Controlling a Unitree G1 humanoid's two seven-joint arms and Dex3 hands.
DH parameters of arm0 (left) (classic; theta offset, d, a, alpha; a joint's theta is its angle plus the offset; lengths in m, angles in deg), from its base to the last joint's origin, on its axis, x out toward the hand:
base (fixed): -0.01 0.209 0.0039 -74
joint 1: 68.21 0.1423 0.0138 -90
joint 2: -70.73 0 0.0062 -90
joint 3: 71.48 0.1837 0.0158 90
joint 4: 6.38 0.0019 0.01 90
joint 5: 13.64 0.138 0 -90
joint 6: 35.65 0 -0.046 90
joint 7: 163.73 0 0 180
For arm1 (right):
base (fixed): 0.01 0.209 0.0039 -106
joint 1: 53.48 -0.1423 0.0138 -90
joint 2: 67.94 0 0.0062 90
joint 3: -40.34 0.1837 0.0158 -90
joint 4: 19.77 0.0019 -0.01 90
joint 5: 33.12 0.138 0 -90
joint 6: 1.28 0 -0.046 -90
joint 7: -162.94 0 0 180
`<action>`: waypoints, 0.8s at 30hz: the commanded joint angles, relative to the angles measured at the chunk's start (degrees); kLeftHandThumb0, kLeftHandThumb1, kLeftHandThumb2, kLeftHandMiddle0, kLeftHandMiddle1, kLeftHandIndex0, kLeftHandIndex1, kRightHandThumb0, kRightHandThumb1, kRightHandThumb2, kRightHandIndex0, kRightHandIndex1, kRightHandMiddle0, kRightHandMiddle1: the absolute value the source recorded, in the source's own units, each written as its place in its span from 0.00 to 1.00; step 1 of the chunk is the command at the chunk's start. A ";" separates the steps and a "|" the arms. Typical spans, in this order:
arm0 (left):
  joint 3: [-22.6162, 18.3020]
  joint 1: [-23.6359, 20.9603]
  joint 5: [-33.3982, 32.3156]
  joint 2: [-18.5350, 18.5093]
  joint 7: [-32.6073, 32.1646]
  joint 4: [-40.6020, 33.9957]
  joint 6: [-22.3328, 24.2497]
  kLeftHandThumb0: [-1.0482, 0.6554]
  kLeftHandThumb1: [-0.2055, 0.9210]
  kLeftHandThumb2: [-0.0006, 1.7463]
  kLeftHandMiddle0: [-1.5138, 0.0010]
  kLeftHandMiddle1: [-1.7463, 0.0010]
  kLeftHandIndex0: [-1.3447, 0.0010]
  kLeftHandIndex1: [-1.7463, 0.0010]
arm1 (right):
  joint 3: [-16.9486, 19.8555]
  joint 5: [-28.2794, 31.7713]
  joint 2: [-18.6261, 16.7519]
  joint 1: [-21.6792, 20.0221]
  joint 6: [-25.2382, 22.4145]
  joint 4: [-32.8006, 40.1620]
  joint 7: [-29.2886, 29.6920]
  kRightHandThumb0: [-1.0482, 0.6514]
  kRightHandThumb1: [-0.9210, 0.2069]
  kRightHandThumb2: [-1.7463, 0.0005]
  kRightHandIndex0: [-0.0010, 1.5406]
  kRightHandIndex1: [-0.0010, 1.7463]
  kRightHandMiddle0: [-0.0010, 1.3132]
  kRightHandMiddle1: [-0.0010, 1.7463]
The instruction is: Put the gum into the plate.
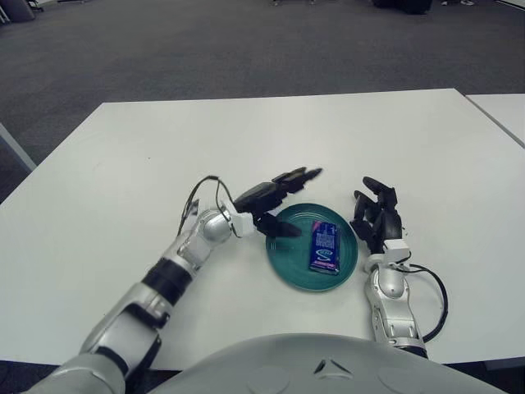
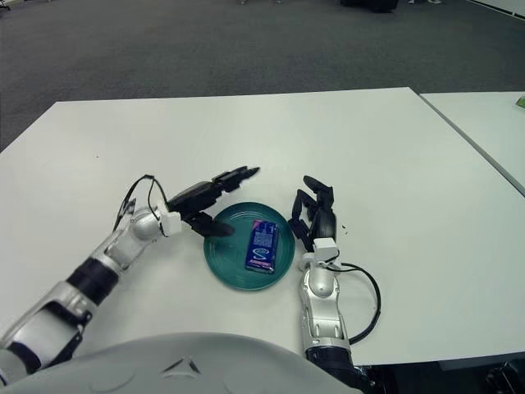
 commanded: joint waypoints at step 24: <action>-20.39 17.20 -6.18 15.45 -22.92 -11.56 19.50 0.09 1.00 0.56 0.76 0.43 0.72 0.20 | 1.49 1.29 -0.41 3.93 -5.96 -0.66 0.13 0.25 0.00 0.58 0.23 0.39 0.00 0.63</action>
